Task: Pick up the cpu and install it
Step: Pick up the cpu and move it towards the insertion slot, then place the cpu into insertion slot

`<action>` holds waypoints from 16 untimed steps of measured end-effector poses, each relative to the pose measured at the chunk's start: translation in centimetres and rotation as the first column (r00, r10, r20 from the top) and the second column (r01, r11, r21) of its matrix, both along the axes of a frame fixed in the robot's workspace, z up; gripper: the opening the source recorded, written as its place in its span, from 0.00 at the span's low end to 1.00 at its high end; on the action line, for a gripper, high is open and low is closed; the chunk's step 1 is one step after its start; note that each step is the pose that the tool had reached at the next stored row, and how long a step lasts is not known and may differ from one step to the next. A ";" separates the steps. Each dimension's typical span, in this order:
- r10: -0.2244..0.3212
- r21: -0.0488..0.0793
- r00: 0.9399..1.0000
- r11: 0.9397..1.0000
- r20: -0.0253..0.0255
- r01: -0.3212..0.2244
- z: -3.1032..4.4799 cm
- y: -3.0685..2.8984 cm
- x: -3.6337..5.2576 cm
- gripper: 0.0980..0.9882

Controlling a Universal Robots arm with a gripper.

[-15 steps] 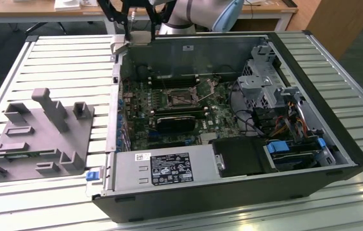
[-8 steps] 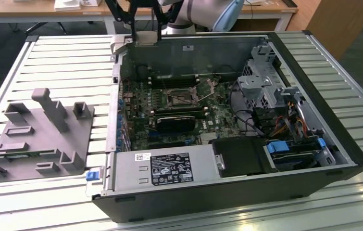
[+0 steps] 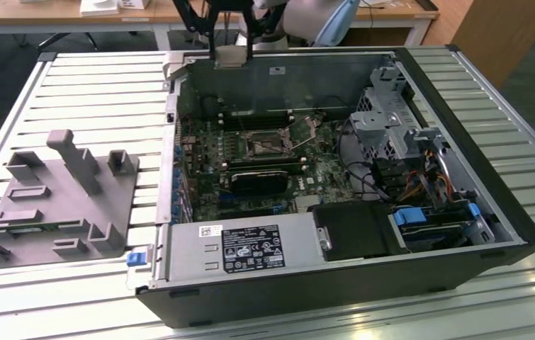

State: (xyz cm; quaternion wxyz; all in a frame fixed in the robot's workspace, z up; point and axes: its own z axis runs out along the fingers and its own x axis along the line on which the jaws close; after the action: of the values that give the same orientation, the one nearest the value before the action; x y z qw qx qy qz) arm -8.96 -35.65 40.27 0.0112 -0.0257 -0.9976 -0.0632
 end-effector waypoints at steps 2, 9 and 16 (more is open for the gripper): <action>0.000 0.000 1.000 1.000 0.000 0.000 -0.04 0.04 0.67 0.49; 0.000 0.000 1.000 1.000 0.000 0.000 -0.15 0.50 3.30 0.49; -0.001 0.001 1.000 1.000 0.000 0.001 -0.19 0.58 4.72 0.49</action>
State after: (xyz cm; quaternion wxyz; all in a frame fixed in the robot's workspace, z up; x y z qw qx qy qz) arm -4.24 -35.07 40.08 0.0112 -0.0262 -0.9976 -0.0635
